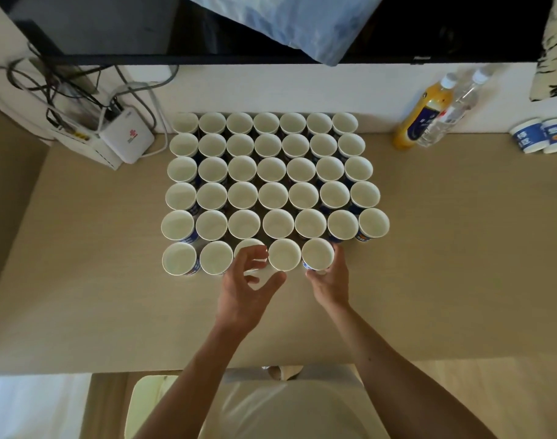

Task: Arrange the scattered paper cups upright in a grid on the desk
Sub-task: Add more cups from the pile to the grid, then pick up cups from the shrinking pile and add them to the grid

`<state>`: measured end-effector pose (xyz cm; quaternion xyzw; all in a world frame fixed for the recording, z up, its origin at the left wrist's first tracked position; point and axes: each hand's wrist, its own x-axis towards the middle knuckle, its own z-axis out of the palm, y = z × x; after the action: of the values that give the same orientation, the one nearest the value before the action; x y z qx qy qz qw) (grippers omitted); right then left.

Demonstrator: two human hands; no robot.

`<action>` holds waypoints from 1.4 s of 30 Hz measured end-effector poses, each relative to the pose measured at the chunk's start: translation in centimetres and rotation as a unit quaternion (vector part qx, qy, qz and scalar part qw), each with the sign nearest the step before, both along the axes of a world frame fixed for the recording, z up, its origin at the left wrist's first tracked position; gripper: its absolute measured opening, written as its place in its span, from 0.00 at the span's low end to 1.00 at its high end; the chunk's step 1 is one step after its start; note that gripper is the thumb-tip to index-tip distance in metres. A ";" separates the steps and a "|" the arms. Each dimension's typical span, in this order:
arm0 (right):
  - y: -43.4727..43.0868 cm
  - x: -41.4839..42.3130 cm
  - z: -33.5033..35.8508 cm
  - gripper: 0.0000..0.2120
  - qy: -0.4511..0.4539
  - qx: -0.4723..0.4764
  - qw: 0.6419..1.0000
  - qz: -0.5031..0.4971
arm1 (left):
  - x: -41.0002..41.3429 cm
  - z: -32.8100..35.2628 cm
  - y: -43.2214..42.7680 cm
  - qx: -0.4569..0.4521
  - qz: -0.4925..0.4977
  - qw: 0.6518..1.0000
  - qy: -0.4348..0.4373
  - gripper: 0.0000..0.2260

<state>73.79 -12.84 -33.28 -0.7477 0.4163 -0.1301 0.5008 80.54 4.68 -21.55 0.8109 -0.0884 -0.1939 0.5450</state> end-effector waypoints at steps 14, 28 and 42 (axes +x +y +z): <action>-4.4 -5.5 6.0 0.31 -0.053 -0.030 0.983 -0.174 | 0.9 4.1 -6.7 -0.071 -0.114 0.991 0.004 0.18; -18.7 -9.7 28.5 0.28 -0.246 -0.180 0.936 -0.177 | -5.0 19.1 -27.3 -0.193 -0.273 0.928 -0.162 0.20; -29.8 -27.0 41.1 0.27 -0.270 -0.271 0.909 -0.168 | -22.3 30.6 -41.2 -0.288 -0.296 0.880 -0.234 0.22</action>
<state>46.82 -42.62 7.80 -0.7098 0.3335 -0.5171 0.3429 58.25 -36.52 9.06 0.5762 -0.5009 -0.1171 0.6351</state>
